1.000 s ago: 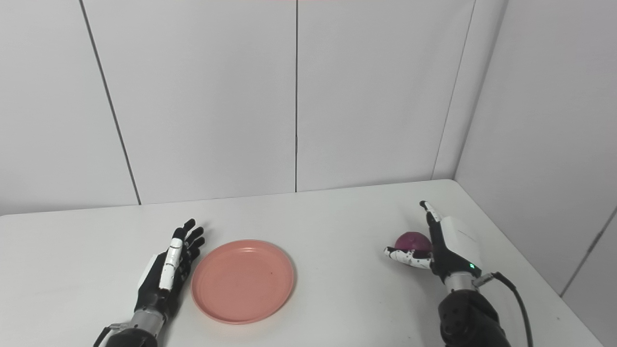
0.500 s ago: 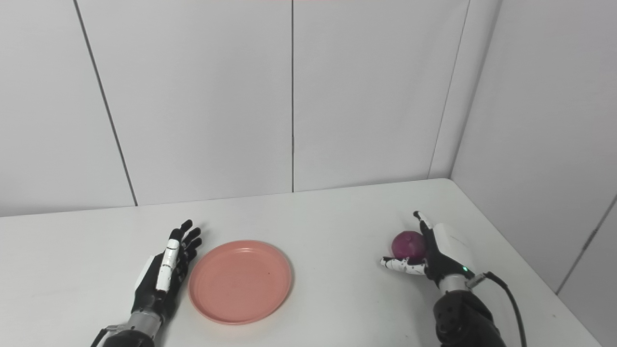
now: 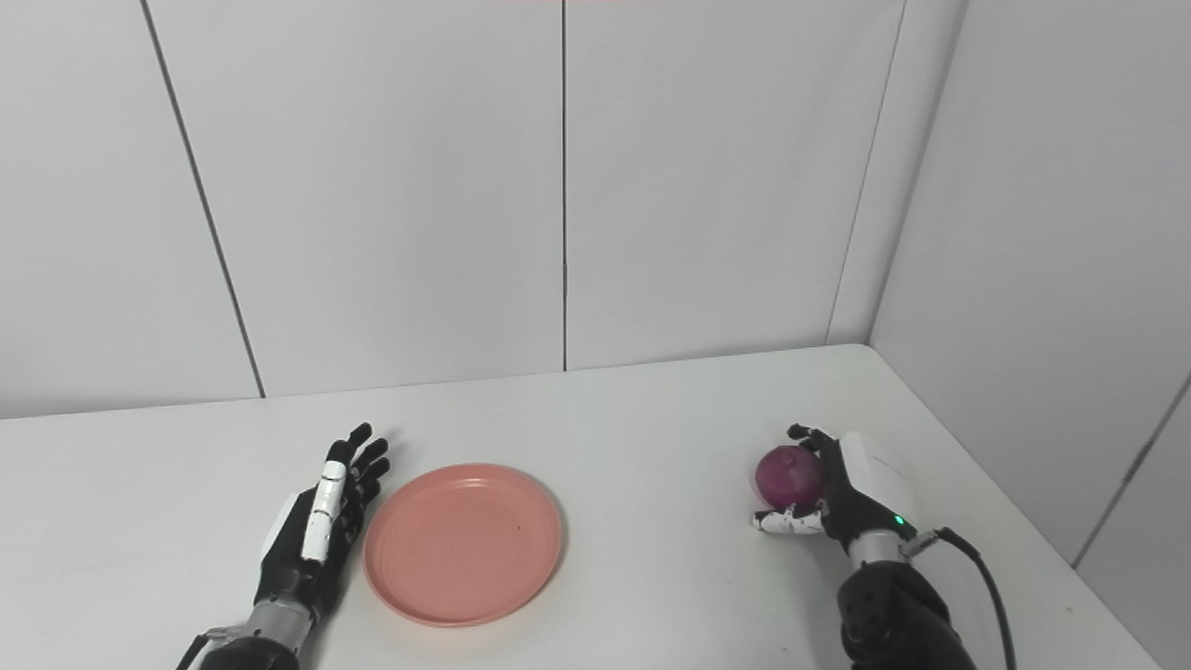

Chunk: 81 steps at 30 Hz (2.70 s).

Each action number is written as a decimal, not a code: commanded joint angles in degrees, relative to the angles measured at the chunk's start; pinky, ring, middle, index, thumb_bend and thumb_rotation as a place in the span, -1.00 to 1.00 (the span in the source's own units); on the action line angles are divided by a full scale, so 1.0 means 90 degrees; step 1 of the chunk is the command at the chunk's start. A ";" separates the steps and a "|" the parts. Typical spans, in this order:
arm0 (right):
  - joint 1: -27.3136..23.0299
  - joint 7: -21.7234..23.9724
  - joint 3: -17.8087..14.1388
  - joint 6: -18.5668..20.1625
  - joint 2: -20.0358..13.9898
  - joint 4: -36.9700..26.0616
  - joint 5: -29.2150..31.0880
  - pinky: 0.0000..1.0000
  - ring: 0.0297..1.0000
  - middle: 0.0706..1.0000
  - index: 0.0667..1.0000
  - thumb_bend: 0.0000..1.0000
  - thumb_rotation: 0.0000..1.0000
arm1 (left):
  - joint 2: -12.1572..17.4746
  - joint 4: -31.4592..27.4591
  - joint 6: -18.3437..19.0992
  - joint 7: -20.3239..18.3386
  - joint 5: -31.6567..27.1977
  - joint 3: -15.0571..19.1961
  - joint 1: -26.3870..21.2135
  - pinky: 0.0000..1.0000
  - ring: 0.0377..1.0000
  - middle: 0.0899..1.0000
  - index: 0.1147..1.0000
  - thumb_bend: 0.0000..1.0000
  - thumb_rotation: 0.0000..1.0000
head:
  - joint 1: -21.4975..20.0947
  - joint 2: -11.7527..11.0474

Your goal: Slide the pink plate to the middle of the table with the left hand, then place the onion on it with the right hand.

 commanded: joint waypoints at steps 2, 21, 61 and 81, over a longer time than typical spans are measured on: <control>-0.0274 -0.0360 -0.0107 -0.0411 -0.0081 -0.0004 0.0097 0.08 0.23 0.30 0.36 0.26 -1.00 | -0.0058 -0.0267 -0.0111 0.0000 -0.0097 0.0023 -0.0197 1.00 0.91 0.90 0.88 0.29 1.00 | 0.0009 0.0017; -0.0301 -0.1102 -0.0062 -0.0889 -0.0020 0.0258 0.0155 -0.36 -0.22 -0.24 0.00 0.03 -1.00 | -0.0088 -0.0278 -0.0105 -0.0001 -0.0116 0.0029 -0.0182 1.00 0.92 0.90 0.88 0.28 1.00 | 0.0046 0.0025; -0.0932 -0.0330 0.1700 -0.1364 0.1252 -0.0750 -0.0166 -0.37 -0.29 -0.14 0.04 0.01 -1.00 | -0.0230 -0.0423 -0.0165 0.0159 -0.0009 -0.0119 -0.0120 1.00 0.91 0.90 0.89 0.31 1.00 | 0.0564 0.0098; -0.1356 -0.0325 0.2285 -0.2094 0.1804 0.0137 -0.0350 -0.33 -0.28 -0.15 0.04 0.01 -1.00 | -0.0307 -0.0520 -0.0136 0.0273 0.0089 -0.0152 -0.0140 0.94 0.89 0.88 0.85 0.25 1.00 | 0.1099 0.0127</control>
